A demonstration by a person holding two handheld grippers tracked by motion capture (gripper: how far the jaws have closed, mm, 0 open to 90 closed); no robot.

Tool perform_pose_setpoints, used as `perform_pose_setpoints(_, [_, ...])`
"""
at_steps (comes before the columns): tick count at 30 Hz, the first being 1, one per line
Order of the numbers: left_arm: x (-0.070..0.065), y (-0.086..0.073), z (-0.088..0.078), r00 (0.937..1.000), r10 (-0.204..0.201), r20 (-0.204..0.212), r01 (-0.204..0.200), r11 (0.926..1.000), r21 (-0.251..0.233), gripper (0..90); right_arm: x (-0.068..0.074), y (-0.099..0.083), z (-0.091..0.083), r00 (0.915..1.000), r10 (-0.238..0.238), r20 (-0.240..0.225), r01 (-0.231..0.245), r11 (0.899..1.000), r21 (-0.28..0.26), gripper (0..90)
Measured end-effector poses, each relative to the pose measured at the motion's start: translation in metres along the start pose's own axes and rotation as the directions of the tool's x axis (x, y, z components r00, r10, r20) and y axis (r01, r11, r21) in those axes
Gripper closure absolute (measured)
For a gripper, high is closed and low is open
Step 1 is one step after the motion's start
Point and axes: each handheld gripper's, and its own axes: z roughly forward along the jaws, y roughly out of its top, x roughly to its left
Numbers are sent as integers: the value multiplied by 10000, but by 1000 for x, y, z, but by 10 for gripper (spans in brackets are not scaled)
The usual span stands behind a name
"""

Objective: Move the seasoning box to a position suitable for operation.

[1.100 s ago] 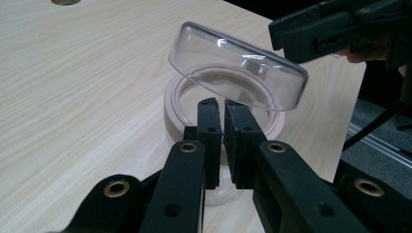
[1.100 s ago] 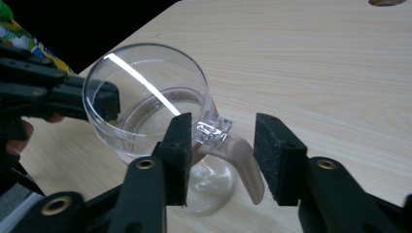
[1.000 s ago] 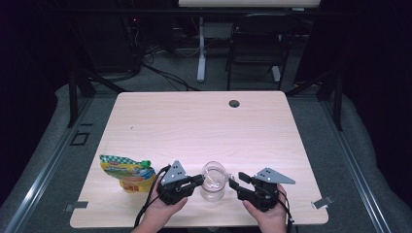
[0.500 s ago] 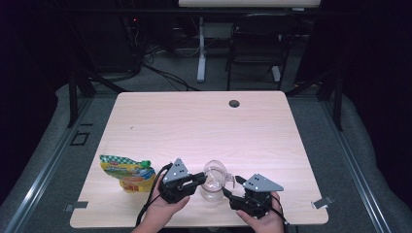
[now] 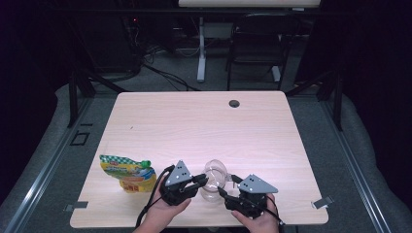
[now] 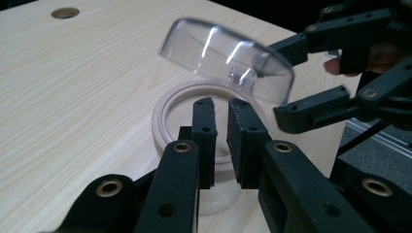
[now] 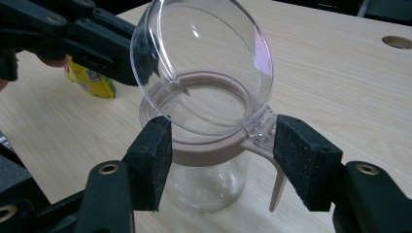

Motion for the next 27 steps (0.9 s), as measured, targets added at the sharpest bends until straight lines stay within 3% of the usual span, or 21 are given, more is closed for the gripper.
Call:
perform_pose_setpoints(9, [5, -8, 5, 9999, -73, -156, 79, 9994, 338, 792, 0, 0, -1, 10000, 39, 13, -39, 9998, -182, 393])
perform_pose_setpoints(27, [8, -11, 5, 9996, -292, 28, 291, 9995, 110, 755, -5, 0, -7, 9995, 280, 118, -275, 9986, -445, 418])
